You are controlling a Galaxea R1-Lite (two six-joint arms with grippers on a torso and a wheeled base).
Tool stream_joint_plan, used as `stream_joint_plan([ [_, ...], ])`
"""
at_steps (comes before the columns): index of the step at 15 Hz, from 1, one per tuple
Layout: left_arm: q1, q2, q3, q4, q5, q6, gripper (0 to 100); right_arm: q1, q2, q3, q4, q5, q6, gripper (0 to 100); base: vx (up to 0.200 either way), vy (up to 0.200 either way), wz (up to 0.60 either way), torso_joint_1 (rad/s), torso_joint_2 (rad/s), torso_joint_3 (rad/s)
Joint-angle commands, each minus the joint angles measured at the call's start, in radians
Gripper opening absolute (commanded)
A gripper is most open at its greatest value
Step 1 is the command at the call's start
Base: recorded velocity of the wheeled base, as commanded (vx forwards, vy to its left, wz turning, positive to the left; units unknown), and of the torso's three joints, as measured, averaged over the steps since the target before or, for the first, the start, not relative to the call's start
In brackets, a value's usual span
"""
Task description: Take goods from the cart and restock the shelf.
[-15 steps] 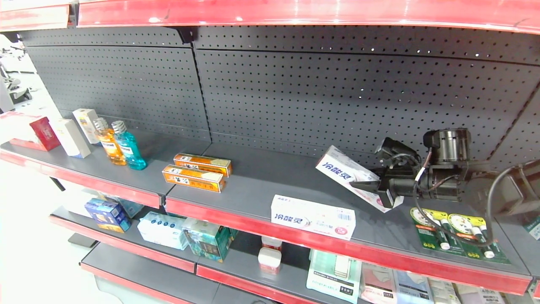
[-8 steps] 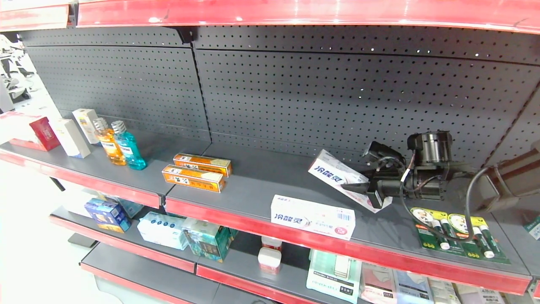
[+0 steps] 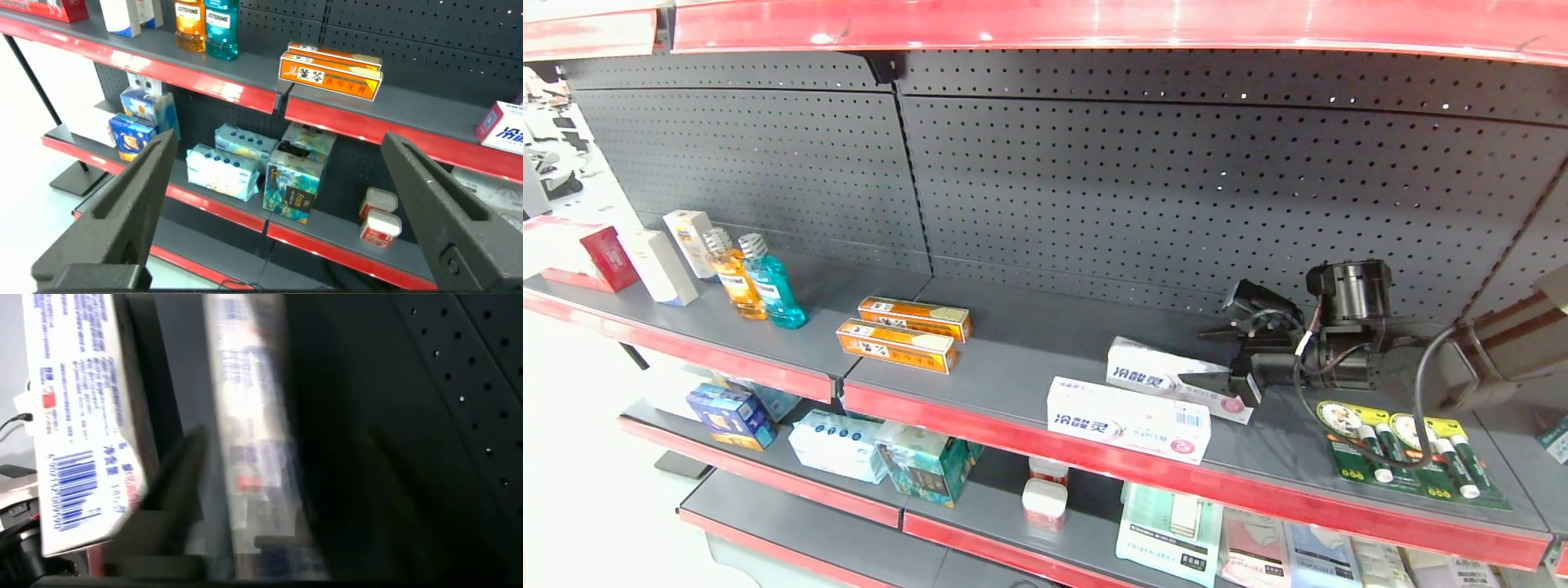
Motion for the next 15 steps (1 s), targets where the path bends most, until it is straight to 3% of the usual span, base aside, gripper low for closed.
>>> stream_joint_plan([
  [1, 0.0, 0.0, 0.0, 0.0, 0.0, -0.001, 100, 0.001, 0.0, 0.003, 0.0, 0.0, 0.001, 100, 0.0, 0.0, 0.0, 0.0, 0.0, 0.0],
  [7, 0.0, 0.0, 0.0, 0.0, 0.0, -0.001, 100, -0.06, -0.021, 0.011, 0.002, -0.006, 0.01, 100, 0.0, 0.0, 0.0, 0.0, 0.0, 0.0],
  [15, 0.0, 0.0, 0.0, 0.0, 0.0, -0.001, 100, -0.168, -0.119, 0.178, 0.002, -0.006, 0.002, 100, 0.0, 0.0, 0.0, 0.0, 0.0, 0.0],
])
